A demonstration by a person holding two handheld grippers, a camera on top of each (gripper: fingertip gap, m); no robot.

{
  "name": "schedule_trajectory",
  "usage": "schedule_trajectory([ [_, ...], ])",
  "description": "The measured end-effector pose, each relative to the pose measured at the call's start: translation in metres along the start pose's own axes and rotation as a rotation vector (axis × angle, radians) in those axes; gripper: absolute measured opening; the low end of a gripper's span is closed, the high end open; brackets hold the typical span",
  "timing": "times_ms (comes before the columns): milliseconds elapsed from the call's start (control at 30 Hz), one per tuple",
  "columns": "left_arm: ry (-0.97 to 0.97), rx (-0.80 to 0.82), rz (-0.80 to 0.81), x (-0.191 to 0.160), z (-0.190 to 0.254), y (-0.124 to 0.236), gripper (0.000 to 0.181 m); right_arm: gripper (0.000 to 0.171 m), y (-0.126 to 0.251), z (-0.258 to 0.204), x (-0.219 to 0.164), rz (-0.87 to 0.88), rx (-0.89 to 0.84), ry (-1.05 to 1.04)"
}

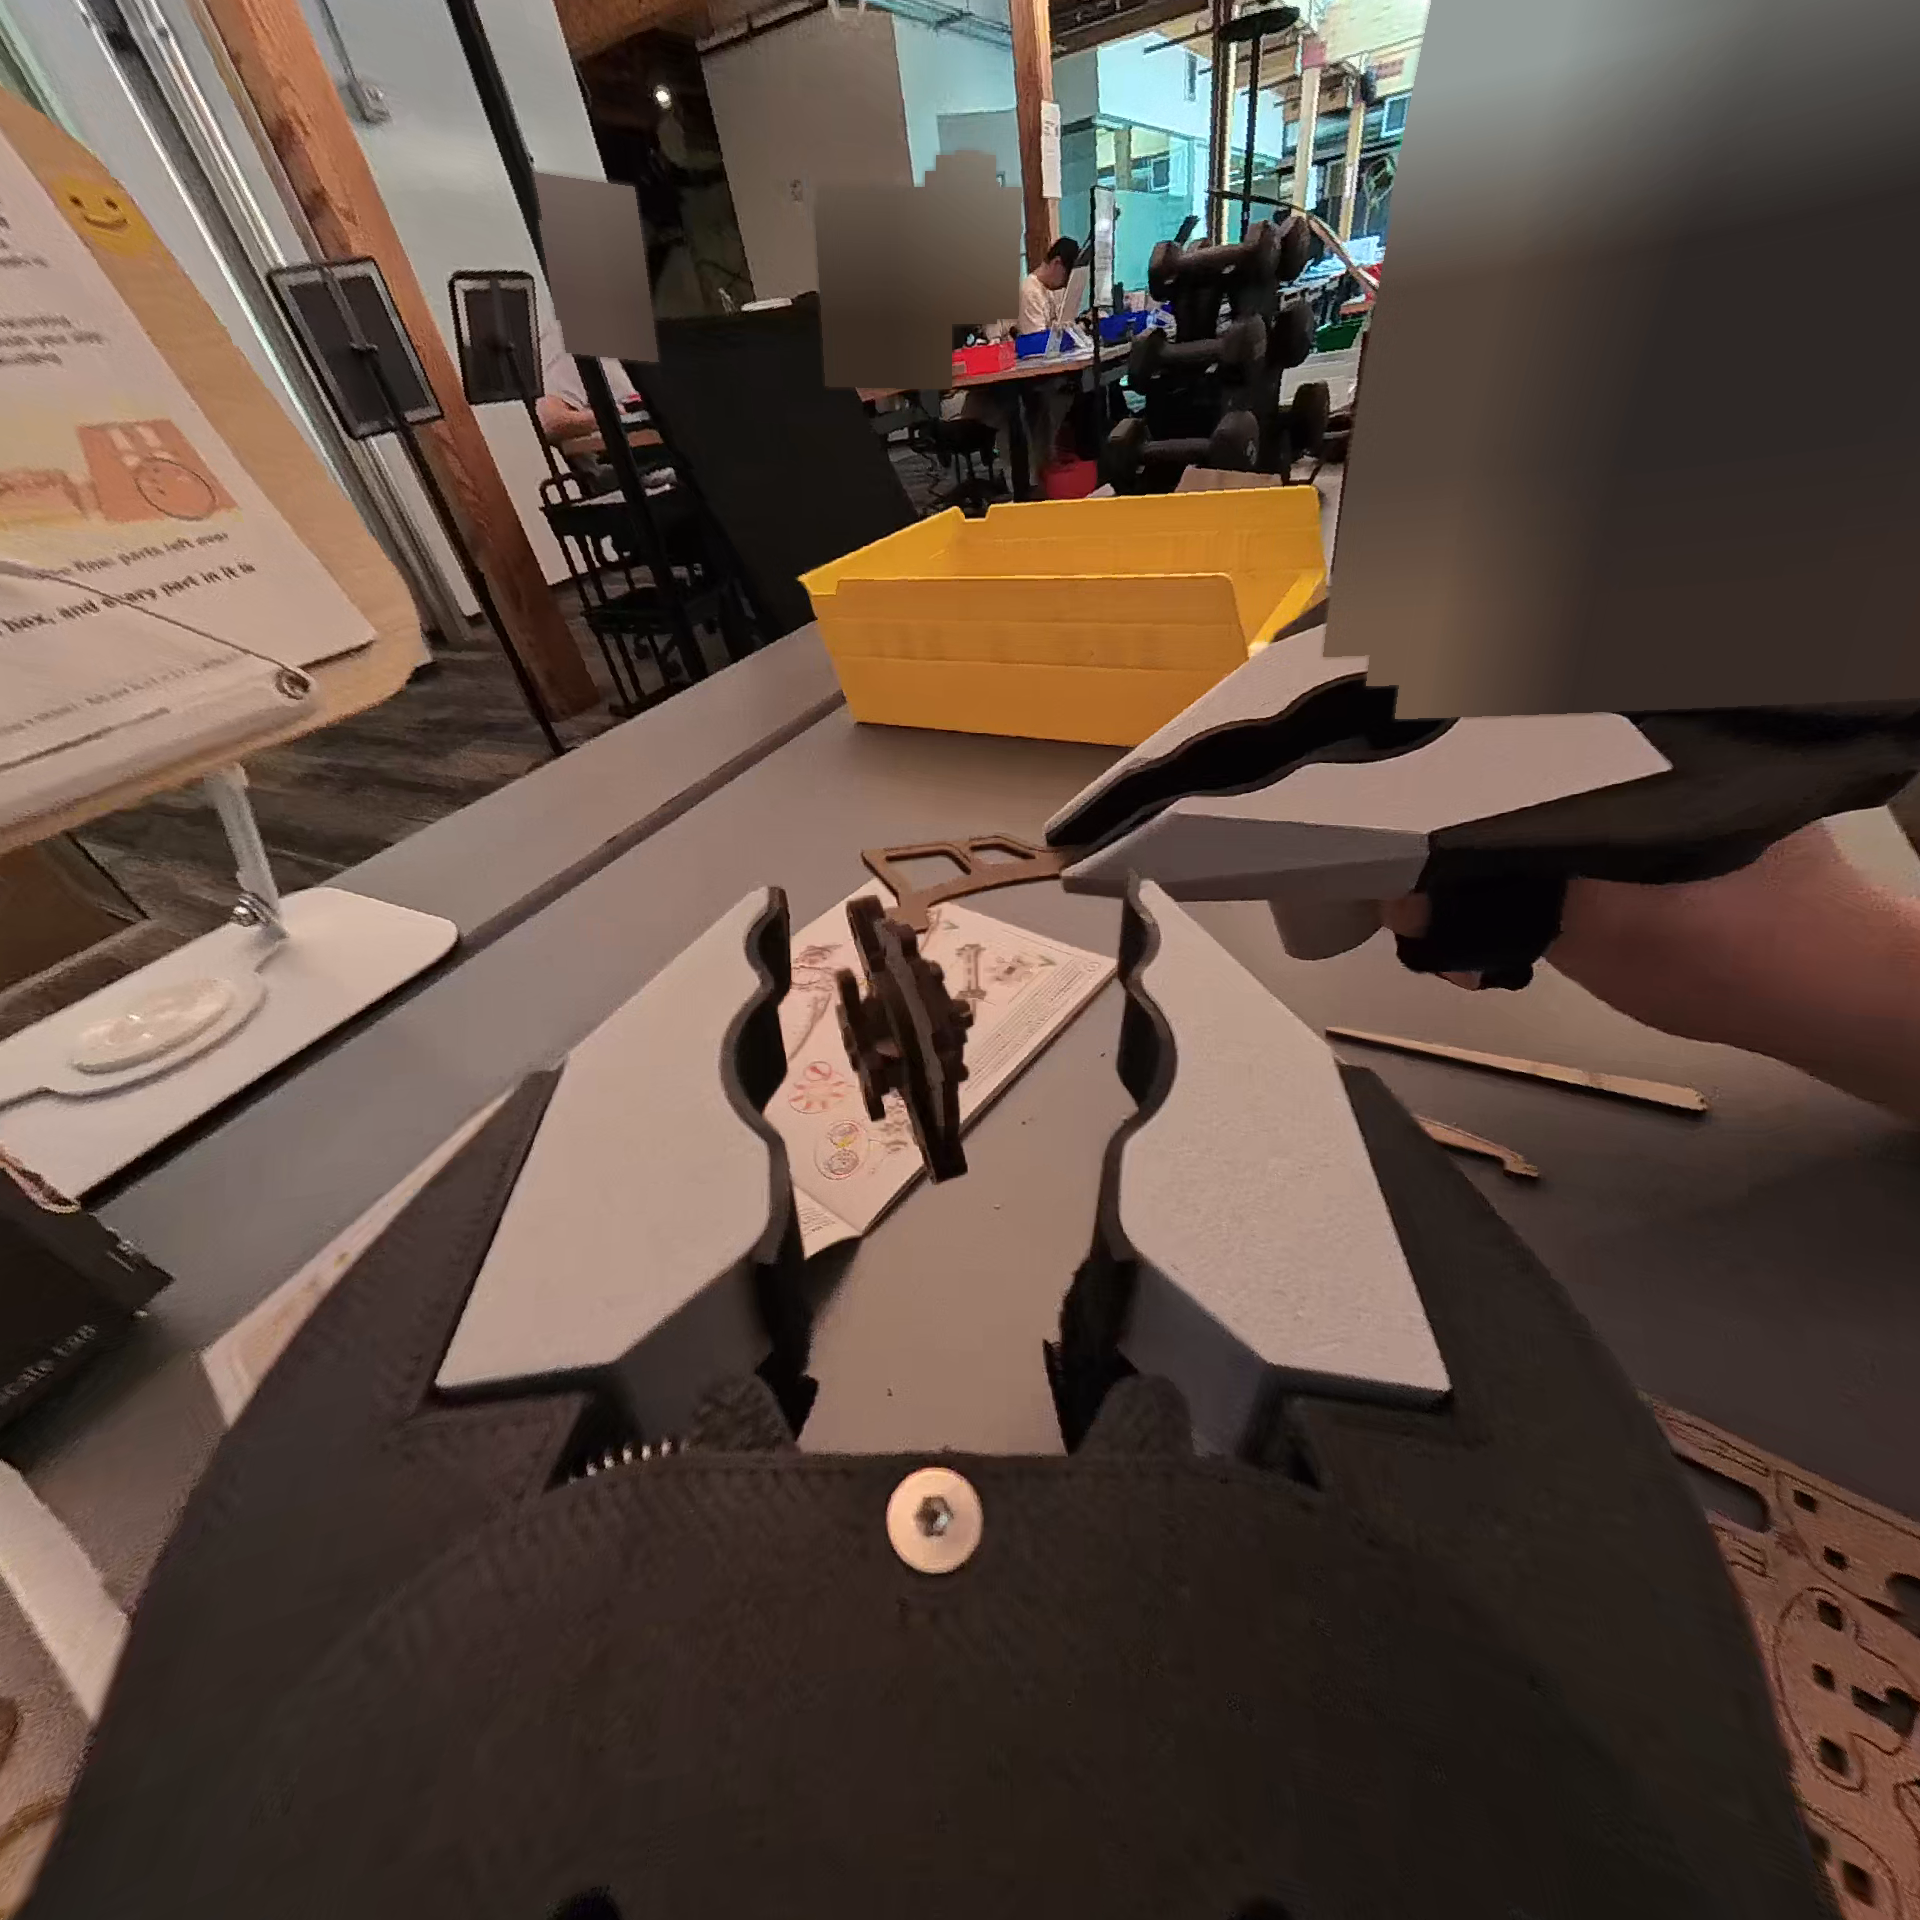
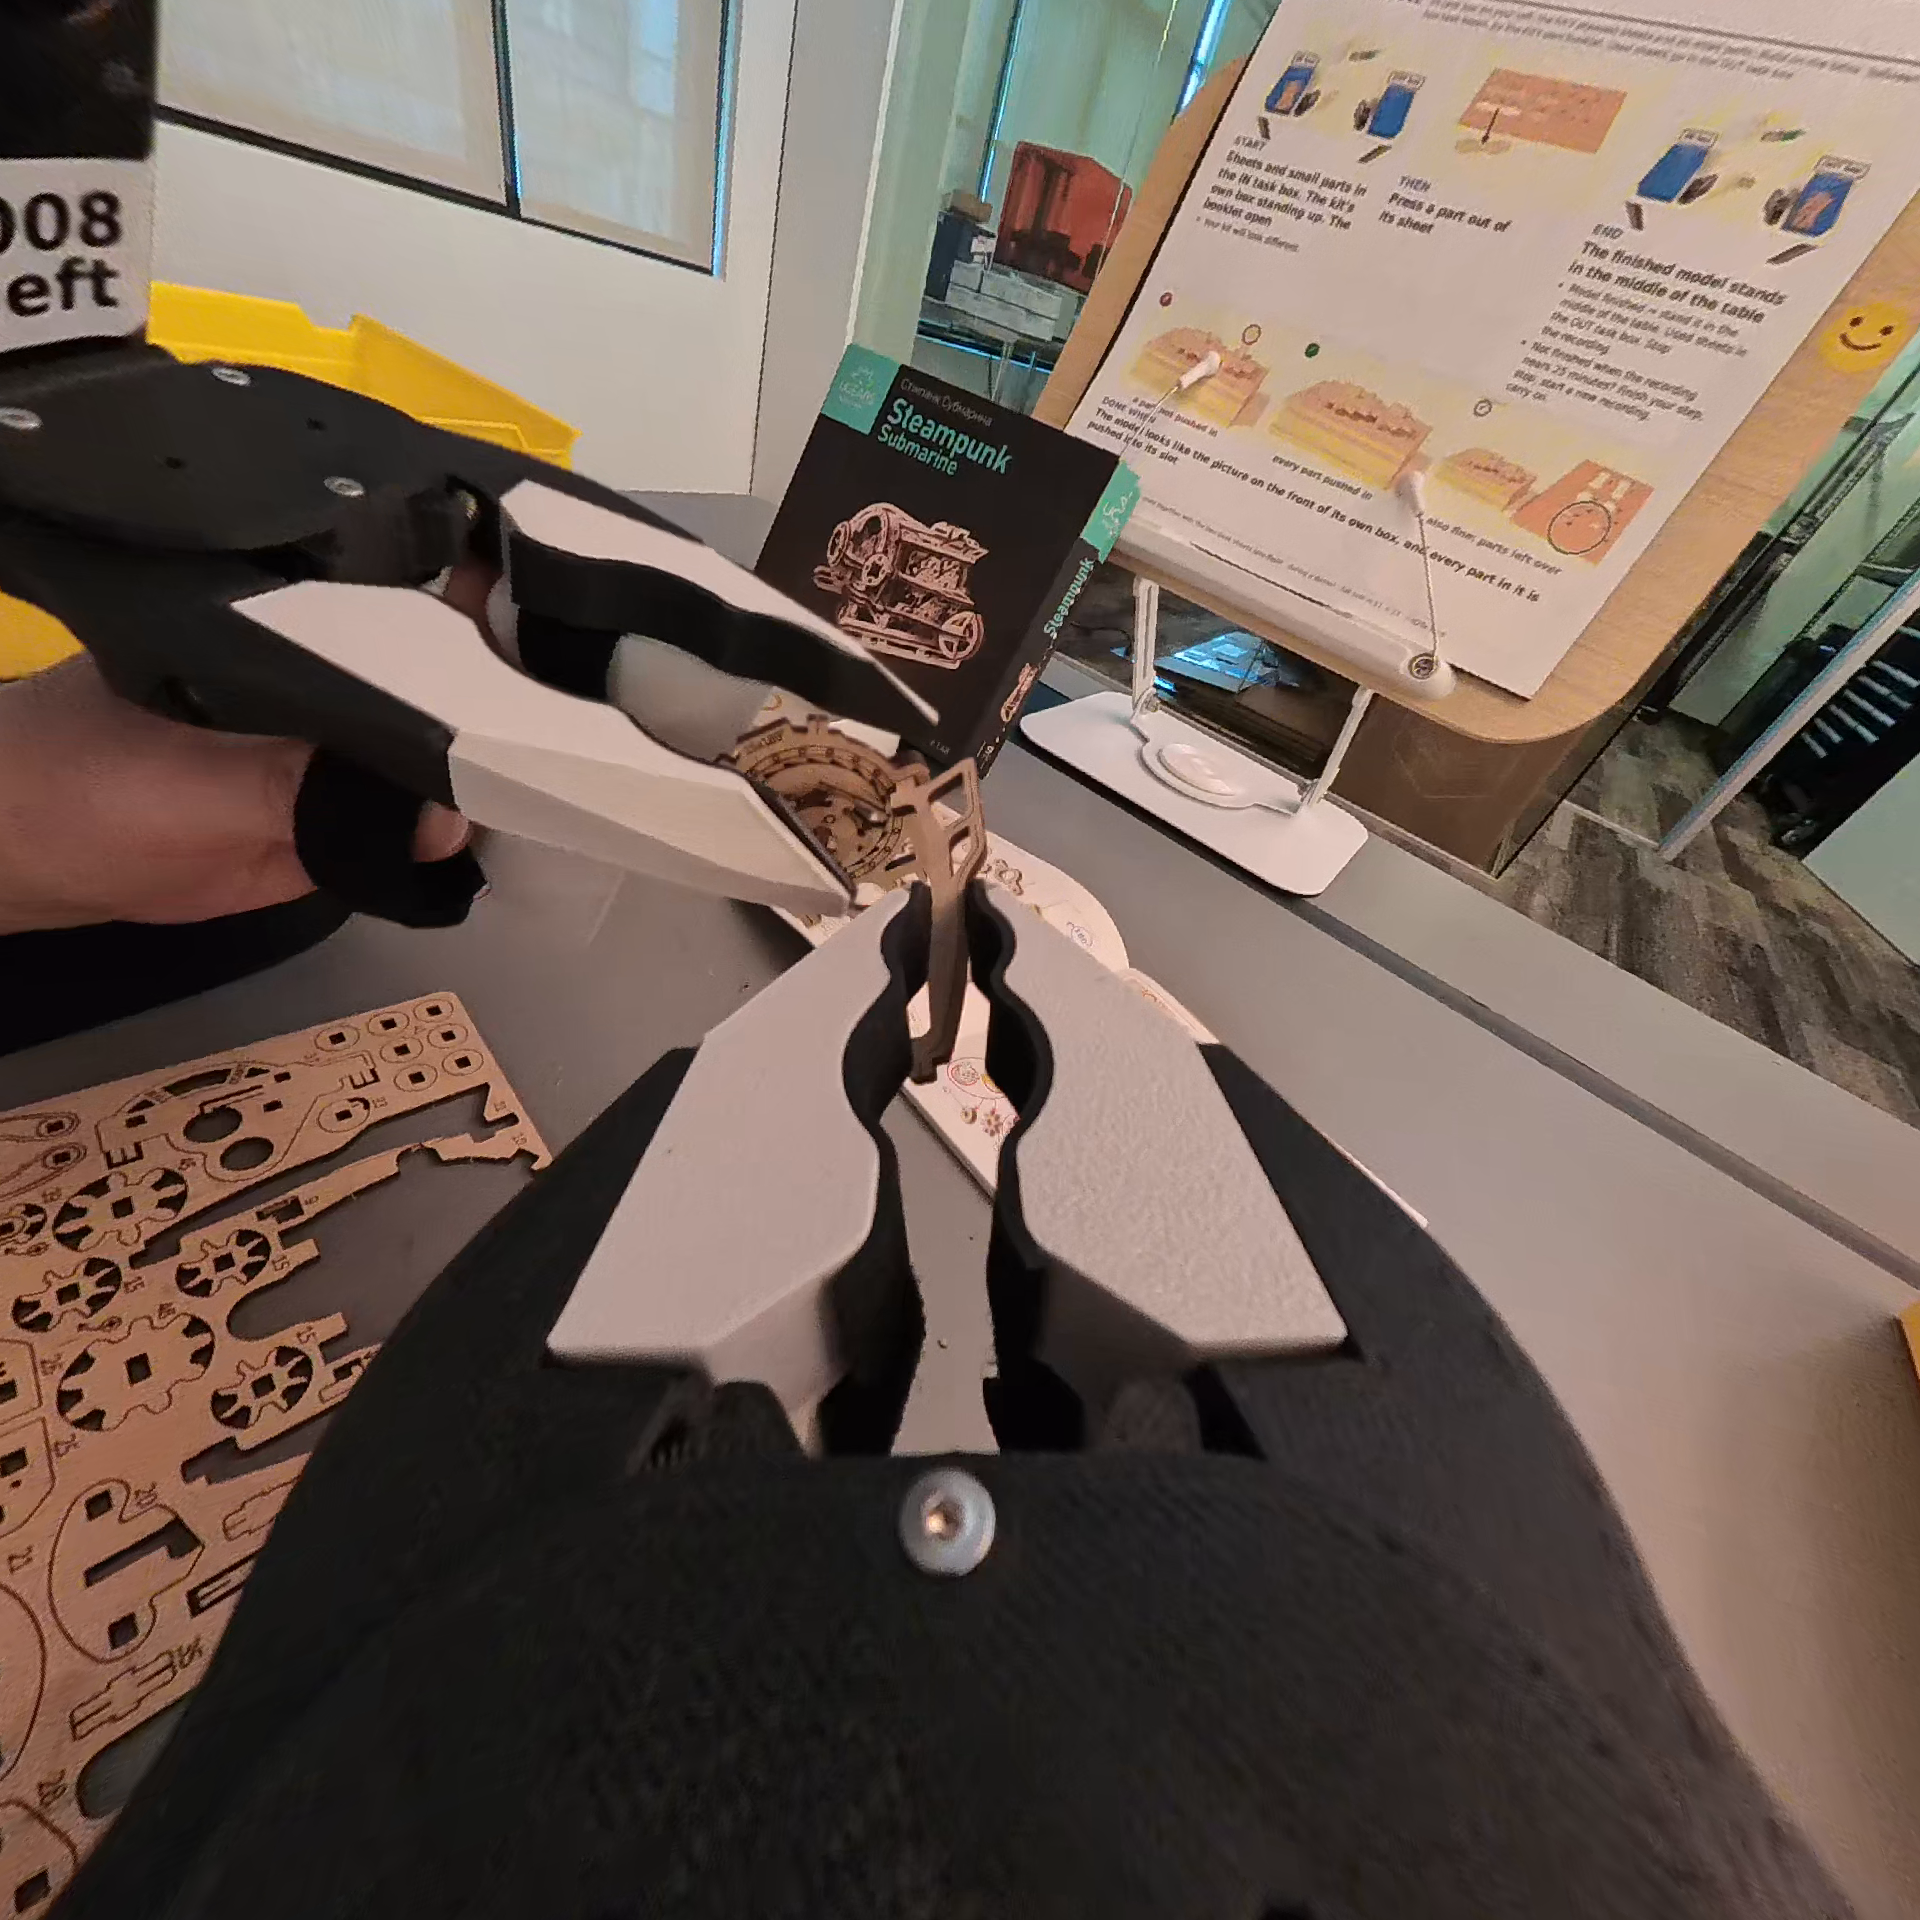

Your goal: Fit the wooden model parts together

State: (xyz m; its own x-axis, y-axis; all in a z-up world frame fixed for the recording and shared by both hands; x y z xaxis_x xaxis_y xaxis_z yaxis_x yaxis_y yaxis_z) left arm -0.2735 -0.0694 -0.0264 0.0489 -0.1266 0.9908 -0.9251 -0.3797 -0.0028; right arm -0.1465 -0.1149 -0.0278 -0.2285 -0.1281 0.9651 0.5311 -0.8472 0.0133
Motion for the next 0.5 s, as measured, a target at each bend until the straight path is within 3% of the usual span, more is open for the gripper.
schedule_trajectory([
  [233,0.112,-0.107,0.002,-0.0023,0.0004,-0.0005,0.055,0.006,0.0020,0.0001,-0.0018,0.004,0.000,0.035],
  [500,0.096,-0.124,-0.047,-0.0065,0.0028,-0.0042,0.057,0.005,0.0042,0.0030,-0.0067,0.002,0.015,0.024],
])
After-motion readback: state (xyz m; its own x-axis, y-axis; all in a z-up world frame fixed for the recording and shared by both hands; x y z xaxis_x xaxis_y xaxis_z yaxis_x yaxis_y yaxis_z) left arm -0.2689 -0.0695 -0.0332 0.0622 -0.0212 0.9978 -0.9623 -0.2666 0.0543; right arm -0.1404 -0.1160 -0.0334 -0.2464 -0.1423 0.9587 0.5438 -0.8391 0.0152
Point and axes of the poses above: each gripper's, where its closed fingertips meet, y back along the fingers, x out of its top, z = x × y across the jaws, the point moved 8 cm from there along y, back along the fingers, and after that the axes turned 5 degrees about z, right-handed, at the moved point
